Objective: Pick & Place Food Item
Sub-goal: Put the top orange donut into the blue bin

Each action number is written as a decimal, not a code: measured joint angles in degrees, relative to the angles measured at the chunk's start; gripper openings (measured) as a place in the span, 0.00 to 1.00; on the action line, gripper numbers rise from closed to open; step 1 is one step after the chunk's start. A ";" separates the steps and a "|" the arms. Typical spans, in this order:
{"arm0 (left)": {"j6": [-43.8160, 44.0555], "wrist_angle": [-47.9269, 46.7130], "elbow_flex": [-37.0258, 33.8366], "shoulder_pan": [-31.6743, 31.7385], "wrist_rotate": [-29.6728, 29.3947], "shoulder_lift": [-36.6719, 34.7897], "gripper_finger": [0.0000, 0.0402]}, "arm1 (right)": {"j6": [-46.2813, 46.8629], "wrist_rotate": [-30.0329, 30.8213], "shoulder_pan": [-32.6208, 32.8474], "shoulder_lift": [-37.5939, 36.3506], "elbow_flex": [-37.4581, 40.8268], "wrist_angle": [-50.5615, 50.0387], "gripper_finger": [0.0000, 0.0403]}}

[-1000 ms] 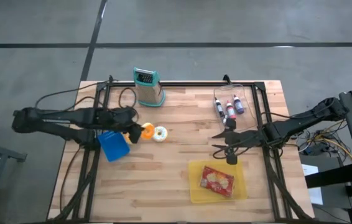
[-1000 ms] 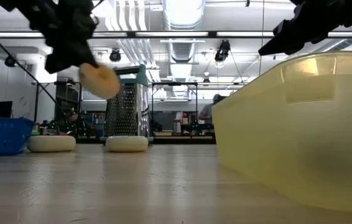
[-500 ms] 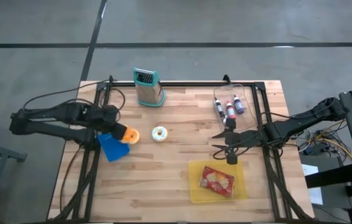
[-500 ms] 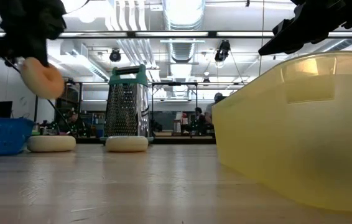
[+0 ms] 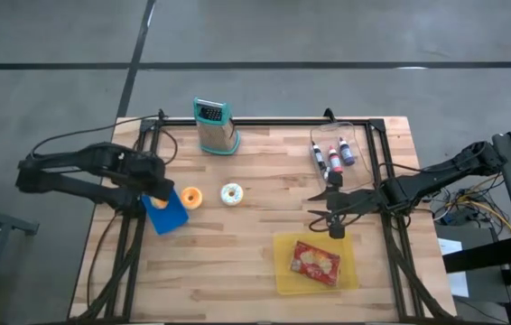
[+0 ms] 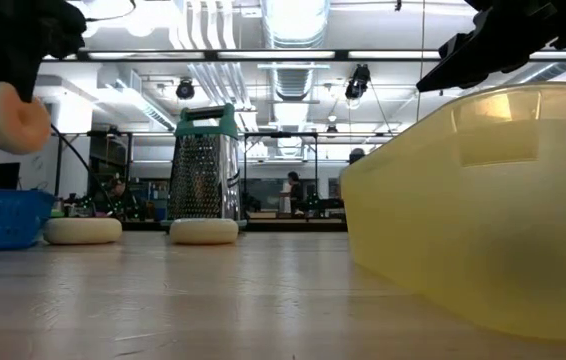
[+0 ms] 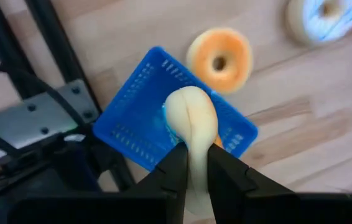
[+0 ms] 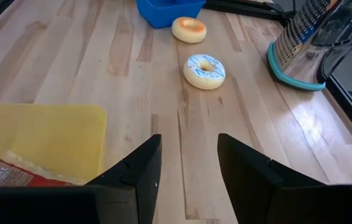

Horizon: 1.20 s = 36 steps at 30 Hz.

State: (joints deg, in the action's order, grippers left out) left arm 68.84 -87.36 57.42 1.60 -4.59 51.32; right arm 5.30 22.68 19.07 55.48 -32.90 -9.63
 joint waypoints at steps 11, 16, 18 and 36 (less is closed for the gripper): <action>-2.12 0.37 -3.65 -4.72 3.26 8.82 0.14 | 0.02 0.00 0.02 0.00 0.11 0.00 0.37; -2.12 2.20 -4.59 -6.37 3.31 11.50 0.14 | 0.02 -0.02 0.02 0.00 0.13 -0.17 0.37; -2.57 3.93 -4.87 -6.84 3.31 12.25 0.14 | 0.08 -0.02 0.02 0.00 0.13 -0.66 0.37; -4.09 11.33 -12.64 -7.25 3.58 13.02 0.14 | 0.70 -0.20 0.04 0.00 0.15 -0.57 0.37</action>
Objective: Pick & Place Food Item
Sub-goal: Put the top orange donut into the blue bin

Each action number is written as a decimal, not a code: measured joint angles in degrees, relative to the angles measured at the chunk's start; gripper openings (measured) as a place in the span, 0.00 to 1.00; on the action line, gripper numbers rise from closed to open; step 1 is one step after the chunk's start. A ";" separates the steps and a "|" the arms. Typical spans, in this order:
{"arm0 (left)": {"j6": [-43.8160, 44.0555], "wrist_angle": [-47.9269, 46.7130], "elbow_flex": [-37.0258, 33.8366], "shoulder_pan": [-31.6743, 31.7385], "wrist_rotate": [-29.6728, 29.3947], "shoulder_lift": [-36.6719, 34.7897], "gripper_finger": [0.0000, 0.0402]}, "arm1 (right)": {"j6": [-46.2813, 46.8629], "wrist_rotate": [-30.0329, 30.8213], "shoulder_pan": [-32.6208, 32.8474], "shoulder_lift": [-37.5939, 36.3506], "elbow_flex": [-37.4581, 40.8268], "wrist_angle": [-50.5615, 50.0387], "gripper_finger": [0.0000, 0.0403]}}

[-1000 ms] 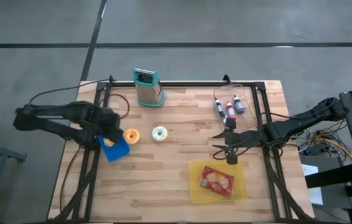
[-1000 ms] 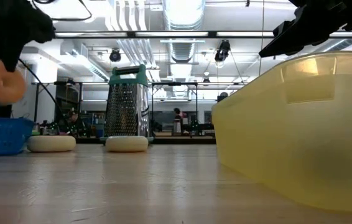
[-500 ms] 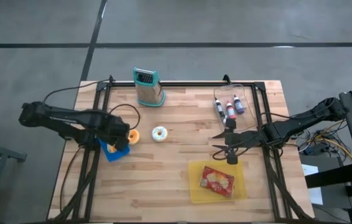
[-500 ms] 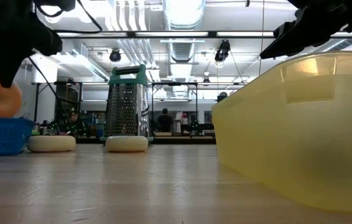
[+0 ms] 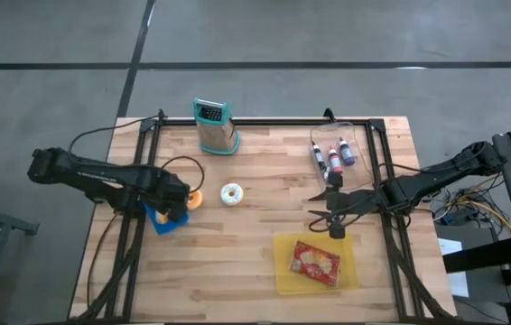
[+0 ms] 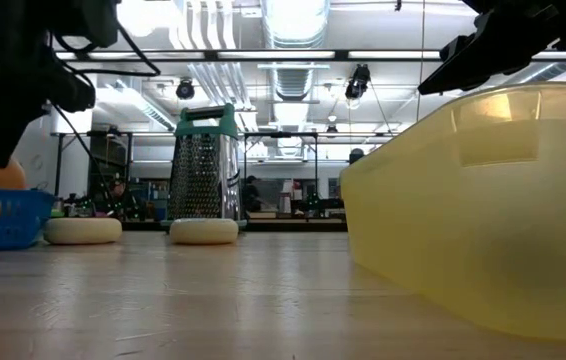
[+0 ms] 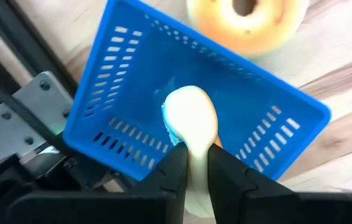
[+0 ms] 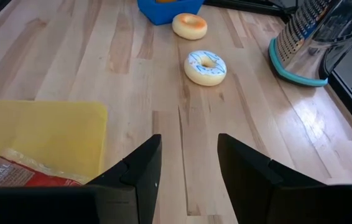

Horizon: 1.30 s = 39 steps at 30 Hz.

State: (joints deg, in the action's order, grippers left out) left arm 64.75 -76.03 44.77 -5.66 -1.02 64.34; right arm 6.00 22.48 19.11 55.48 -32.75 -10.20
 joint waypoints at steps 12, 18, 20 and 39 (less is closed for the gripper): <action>-0.81 7.16 -3.54 -0.04 0.02 0.00 0.14 | -0.02 0.02 0.00 0.00 -0.01 0.03 0.37; -2.28 8.20 -5.59 -0.04 -0.02 0.00 0.14 | -0.02 0.04 0.00 0.00 0.00 0.02 0.37; -2.37 8.95 -6.02 -0.04 -0.02 0.00 0.14 | -0.02 0.02 0.00 0.00 -0.02 0.02 0.37; -2.12 10.24 -6.64 -0.10 -0.04 -0.04 0.14 | -0.04 0.04 -0.02 0.02 0.00 0.09 0.37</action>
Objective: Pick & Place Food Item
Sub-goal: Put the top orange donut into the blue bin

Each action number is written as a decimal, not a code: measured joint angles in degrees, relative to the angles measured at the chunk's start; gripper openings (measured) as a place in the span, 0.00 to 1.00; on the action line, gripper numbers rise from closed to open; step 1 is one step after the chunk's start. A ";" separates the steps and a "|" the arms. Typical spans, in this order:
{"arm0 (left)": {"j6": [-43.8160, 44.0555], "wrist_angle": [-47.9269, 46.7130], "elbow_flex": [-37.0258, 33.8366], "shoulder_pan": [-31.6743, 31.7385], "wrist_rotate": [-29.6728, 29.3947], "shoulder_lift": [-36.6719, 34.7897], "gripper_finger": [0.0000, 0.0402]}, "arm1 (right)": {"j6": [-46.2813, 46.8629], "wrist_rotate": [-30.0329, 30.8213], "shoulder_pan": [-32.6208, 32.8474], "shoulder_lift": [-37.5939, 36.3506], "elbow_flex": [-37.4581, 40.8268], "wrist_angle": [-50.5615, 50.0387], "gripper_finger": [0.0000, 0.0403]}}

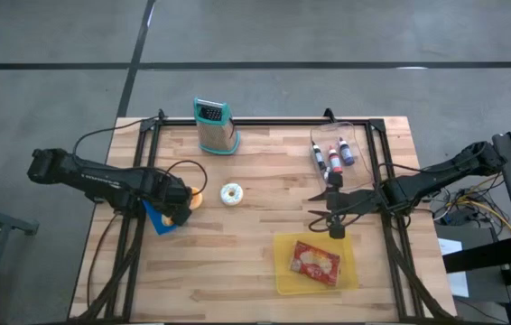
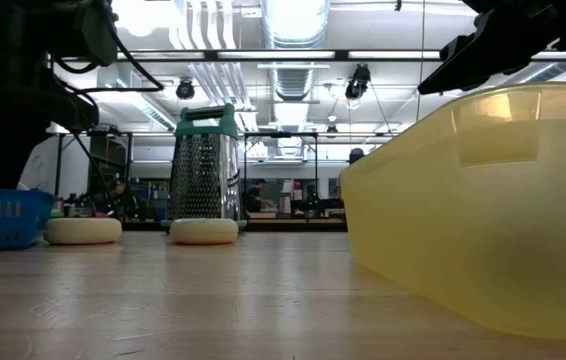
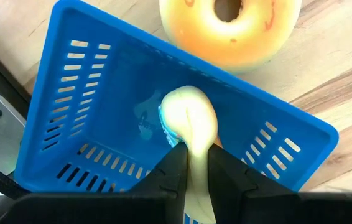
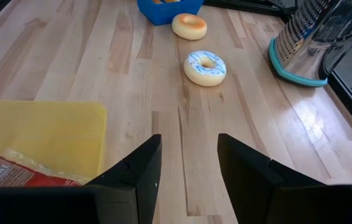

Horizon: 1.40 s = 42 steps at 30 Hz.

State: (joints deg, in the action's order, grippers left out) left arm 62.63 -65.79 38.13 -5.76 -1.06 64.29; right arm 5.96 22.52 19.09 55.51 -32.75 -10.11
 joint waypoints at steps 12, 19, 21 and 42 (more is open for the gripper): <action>-0.65 -0.56 0.09 0.00 0.04 -0.02 0.14 | 0.00 0.00 0.02 0.00 -0.02 0.00 0.37; -0.47 -0.62 0.11 -0.02 0.02 -0.02 0.17 | 0.00 0.00 0.02 0.00 0.00 0.00 0.37; -0.70 -0.62 0.11 -0.02 0.03 -0.02 0.20 | 0.00 0.00 0.02 0.00 0.00 0.00 0.37; 0.19 -0.38 0.09 -0.02 -0.19 -0.04 0.56 | 0.00 0.00 0.02 -0.01 -0.01 0.00 0.37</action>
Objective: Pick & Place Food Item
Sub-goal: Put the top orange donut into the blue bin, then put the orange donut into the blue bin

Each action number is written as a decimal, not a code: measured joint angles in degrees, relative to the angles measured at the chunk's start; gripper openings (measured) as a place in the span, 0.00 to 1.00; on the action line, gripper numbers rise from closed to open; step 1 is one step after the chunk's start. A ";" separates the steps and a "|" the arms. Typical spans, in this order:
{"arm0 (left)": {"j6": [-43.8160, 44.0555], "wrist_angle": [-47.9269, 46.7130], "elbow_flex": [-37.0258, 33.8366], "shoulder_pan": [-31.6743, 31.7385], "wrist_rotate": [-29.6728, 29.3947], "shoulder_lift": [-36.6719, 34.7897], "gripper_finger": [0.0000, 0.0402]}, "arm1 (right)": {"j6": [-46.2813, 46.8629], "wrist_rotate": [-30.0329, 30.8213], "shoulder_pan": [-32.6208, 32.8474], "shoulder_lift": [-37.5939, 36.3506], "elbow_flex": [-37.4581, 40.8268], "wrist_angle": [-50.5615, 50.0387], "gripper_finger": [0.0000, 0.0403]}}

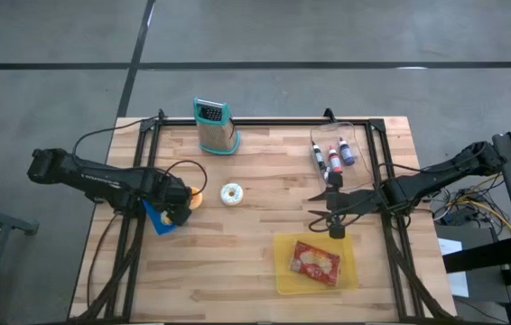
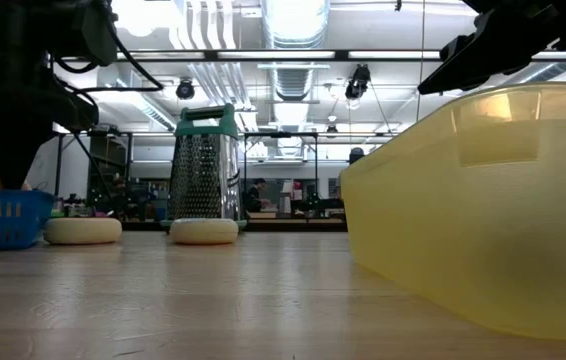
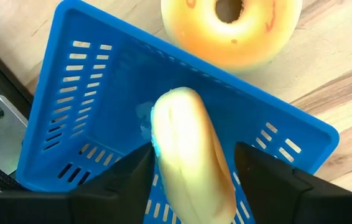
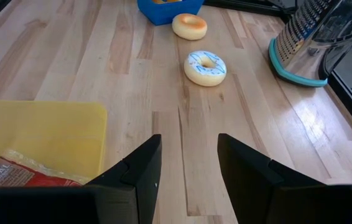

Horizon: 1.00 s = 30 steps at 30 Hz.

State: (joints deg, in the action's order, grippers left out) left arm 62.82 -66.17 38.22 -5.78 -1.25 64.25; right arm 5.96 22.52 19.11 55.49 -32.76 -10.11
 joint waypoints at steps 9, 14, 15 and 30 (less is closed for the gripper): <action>-0.70 0.02 0.00 0.00 0.19 0.00 0.59 | 0.00 0.02 -0.04 0.01 0.01 0.00 0.37; -1.71 -0.95 1.17 0.00 0.50 -0.08 0.59 | 0.00 0.02 -0.02 0.01 0.01 0.01 0.37; -1.75 -1.54 1.83 0.00 0.62 -0.18 0.59 | 0.00 0.02 -0.02 0.01 0.01 0.00 0.37; -7.83 -4.42 14.58 0.26 -9.75 -0.73 0.59 | 0.00 0.02 0.00 0.01 0.00 0.02 0.37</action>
State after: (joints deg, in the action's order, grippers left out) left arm 54.99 -70.60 52.80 -5.52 -11.01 63.52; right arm 5.96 22.55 19.11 55.51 -32.76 -10.09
